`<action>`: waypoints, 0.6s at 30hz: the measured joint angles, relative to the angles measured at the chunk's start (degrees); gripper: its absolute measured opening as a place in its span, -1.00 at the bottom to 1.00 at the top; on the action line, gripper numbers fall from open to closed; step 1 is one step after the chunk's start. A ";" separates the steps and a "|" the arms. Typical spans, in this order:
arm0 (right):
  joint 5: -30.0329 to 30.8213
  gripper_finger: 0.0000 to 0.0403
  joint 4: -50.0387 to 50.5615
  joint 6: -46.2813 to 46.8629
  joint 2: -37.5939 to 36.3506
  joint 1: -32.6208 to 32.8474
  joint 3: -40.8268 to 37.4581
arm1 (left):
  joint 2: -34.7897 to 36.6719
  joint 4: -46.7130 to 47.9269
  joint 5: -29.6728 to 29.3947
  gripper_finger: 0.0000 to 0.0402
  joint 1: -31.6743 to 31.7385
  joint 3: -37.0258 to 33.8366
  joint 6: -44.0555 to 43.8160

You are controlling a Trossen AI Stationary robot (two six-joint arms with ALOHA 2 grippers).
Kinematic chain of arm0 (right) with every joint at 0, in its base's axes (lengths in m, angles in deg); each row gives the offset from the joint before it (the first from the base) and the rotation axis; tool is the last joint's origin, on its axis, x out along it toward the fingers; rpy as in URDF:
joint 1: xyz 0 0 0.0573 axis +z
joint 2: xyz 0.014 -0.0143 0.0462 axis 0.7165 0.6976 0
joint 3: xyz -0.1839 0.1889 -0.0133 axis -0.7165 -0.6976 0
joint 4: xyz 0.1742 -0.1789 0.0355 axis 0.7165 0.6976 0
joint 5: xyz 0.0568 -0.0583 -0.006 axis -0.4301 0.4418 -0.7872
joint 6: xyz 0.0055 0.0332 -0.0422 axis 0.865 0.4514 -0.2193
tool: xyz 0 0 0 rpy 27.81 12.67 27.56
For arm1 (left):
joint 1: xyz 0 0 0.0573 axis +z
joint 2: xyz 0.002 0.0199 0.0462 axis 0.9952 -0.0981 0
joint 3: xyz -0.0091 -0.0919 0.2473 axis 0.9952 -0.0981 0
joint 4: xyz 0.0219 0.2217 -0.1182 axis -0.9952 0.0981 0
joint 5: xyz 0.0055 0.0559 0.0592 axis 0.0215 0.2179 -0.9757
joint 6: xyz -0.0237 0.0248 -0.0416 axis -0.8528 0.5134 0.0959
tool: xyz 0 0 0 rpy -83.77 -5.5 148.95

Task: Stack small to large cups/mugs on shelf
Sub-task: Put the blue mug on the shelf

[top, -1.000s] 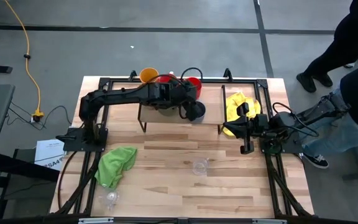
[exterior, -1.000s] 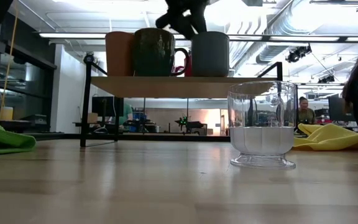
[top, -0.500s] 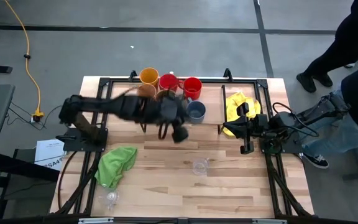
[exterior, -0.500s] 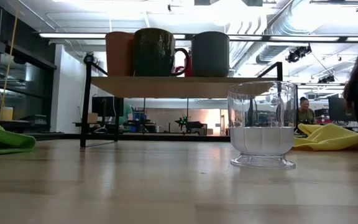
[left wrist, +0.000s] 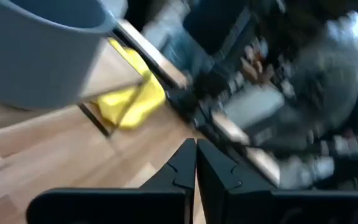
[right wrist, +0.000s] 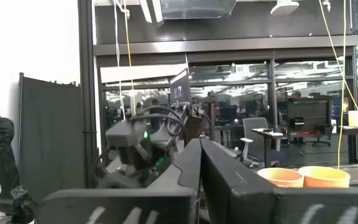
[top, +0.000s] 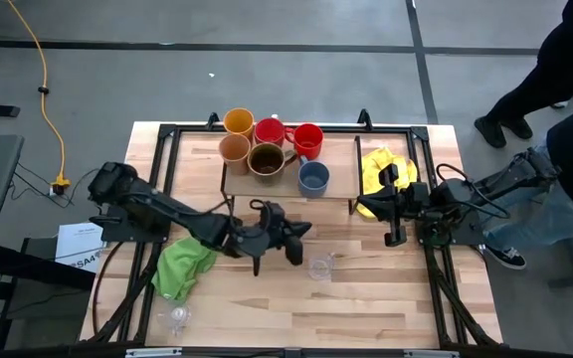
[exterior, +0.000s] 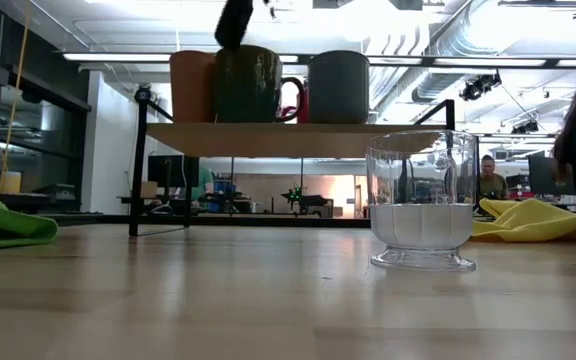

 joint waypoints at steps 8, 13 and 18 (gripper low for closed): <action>0.22 -1.00 -0.02 0.02 0.00 -0.11 0.00 | -5.53 -4.58 -2.47 -1.00 3.68 0.04 -11.69; 0.42 -1.00 0.00 0.06 0.01 -0.11 0.00 | -7.59 -4.89 -1.76 -1.00 6.45 0.33 -15.74; 0.44 -1.00 -0.02 0.04 0.02 -0.11 0.00 | -7.81 -4.94 -1.57 -1.00 8.50 0.37 -17.36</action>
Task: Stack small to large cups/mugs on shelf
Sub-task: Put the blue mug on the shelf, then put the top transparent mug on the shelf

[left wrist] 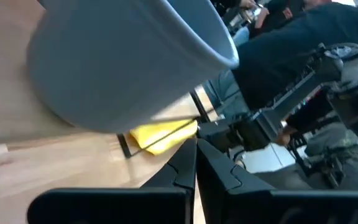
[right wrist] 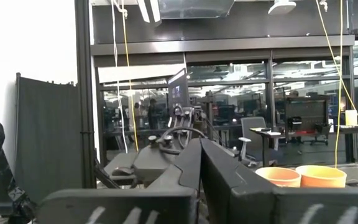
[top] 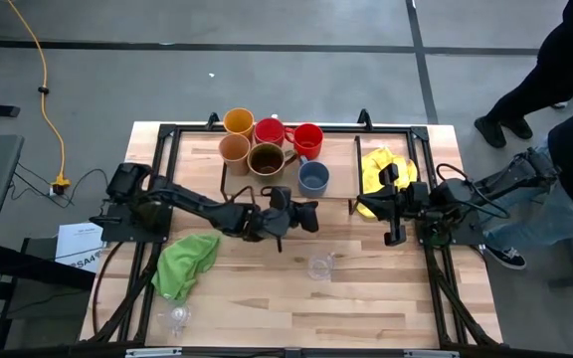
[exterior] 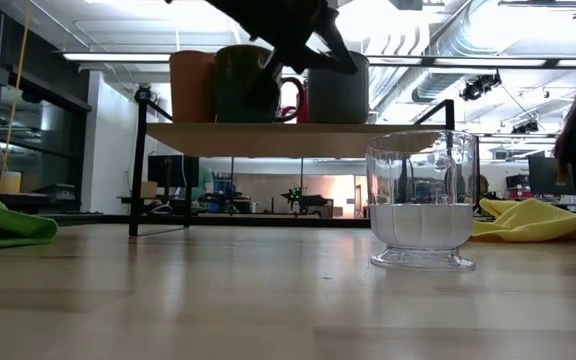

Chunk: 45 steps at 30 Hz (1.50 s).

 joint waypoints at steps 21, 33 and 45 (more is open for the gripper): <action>0.02 -1.00 0.00 0.11 -0.02 0.00 0.00 | 0.00 0.30 -4.47 -1.00 2.95 0.00 1.91; 0.02 -1.00 0.00 0.10 -0.01 0.00 0.00 | 8.12 0.33 20.48 -1.00 -3.26 0.03 24.30; 0.02 -1.00 0.02 0.45 -0.02 0.00 0.00 | 33.36 16.52 29.60 -1.00 -8.29 0.04 48.81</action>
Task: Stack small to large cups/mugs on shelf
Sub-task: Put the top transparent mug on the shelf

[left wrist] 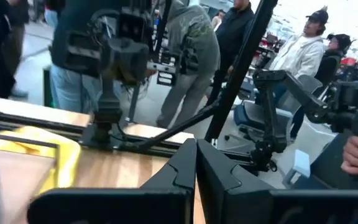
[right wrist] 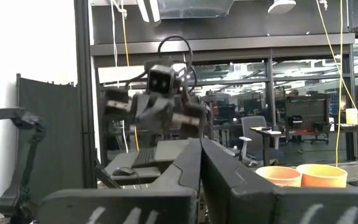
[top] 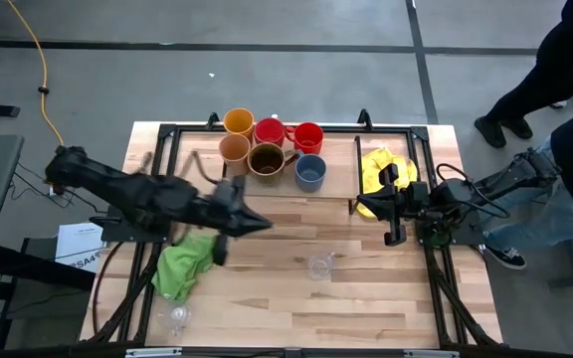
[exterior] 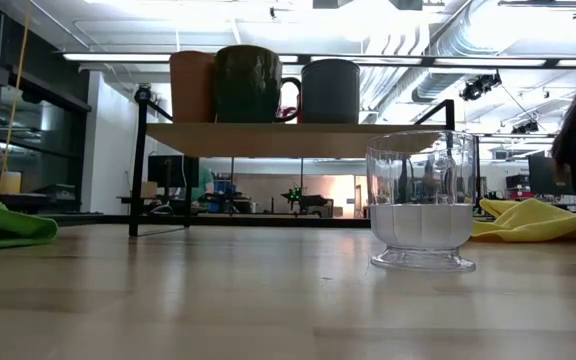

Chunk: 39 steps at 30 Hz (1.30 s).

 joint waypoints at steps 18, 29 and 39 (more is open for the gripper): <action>0.00 -1.00 0.92 1.01 0.04 -0.02 0.00 | 29.72 -8.84 -9.06 -1.00 -4.32 -26.70 -1.55; 0.02 -1.00 0.90 1.01 0.04 -0.02 0.00 | 31.54 -7.02 -10.07 -1.00 -4.32 -26.95 -1.96; 0.00 -1.00 0.90 1.05 0.04 -0.02 0.00 | 31.51 -6.51 -10.07 -1.00 -4.32 -26.93 -1.98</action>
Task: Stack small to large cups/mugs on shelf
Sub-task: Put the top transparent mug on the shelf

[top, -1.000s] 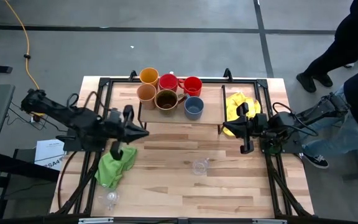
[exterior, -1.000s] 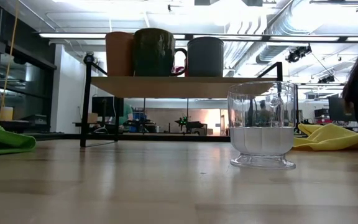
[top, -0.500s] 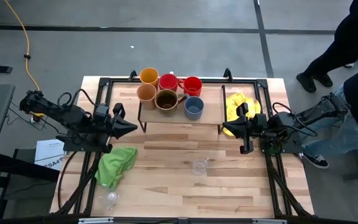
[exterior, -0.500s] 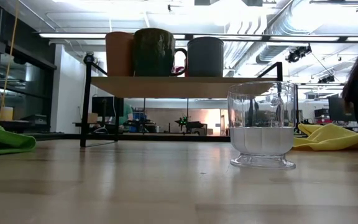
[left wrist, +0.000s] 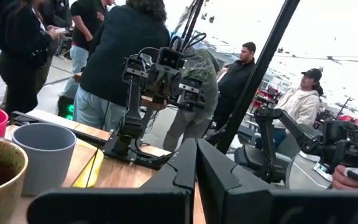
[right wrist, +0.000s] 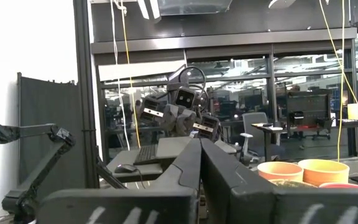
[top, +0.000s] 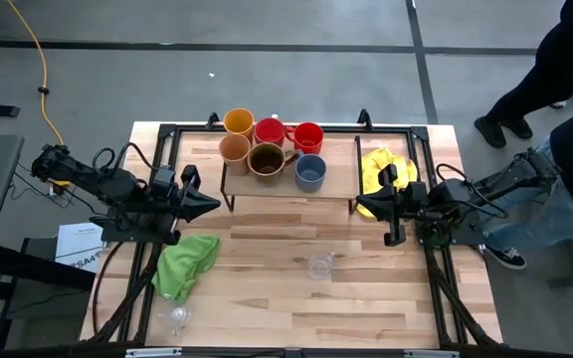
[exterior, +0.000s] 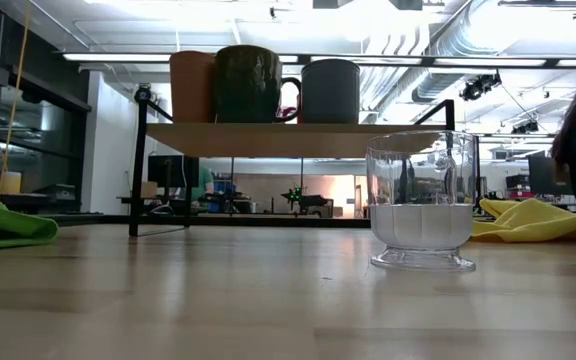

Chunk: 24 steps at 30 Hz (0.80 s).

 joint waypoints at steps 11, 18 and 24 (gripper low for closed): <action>0.00 -1.00 0.31 2.51 0.00 0.00 0.00 | 0.00 0.26 -0.02 -1.00 0.00 0.00 -0.02; 1.40 -1.00 8.91 9.52 0.24 0.02 1.41 | 0.00 0.39 -0.02 -1.00 0.00 0.00 -0.02; -1.68 -1.00 44.93 21.18 6.93 0.04 14.05 | 0.00 0.61 -0.03 -1.00 0.00 0.02 -0.02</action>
